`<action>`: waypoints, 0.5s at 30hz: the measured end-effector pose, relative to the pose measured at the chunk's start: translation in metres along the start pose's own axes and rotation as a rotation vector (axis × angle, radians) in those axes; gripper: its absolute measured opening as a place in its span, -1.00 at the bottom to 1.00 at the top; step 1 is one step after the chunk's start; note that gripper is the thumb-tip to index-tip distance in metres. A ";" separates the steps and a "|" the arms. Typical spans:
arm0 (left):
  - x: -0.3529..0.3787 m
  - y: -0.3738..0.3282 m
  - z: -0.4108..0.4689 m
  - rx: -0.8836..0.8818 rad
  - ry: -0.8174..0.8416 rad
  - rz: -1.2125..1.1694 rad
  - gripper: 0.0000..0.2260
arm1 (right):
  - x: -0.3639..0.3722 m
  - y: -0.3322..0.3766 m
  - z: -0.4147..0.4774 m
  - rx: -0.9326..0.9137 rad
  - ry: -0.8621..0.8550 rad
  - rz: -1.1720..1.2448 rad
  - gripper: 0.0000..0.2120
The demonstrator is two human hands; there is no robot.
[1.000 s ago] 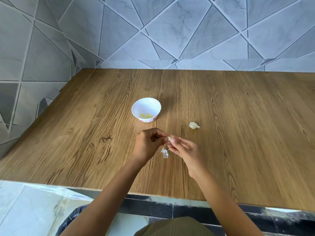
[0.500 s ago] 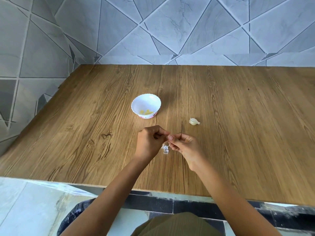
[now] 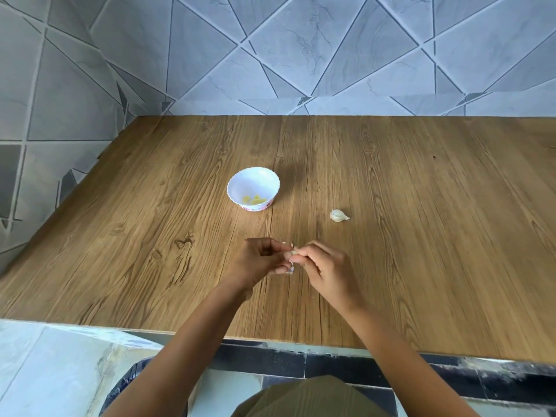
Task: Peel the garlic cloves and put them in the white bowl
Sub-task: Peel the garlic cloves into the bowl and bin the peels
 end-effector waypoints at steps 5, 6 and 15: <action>-0.005 -0.023 -0.002 0.222 -0.179 0.372 -0.94 | 0.016 -0.037 -0.014 0.499 0.043 0.460 -0.86; -0.003 -0.032 -0.005 0.311 -0.209 0.488 -0.91 | 0.024 -0.046 -0.022 0.676 0.035 0.619 -0.84; 0.017 -0.054 -0.022 0.685 -0.118 0.620 -0.89 | 0.061 -0.051 -0.059 1.394 0.106 1.328 -0.89</action>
Point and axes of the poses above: each hand's wrist, its own z-axis towards the middle knuckle, its own x-axis out of the palm, y = z × x, the point moved 10 cm from there along z, towards the middle knuckle, and after that the axes turned 3 degrees about y, right-handed, at the moved point
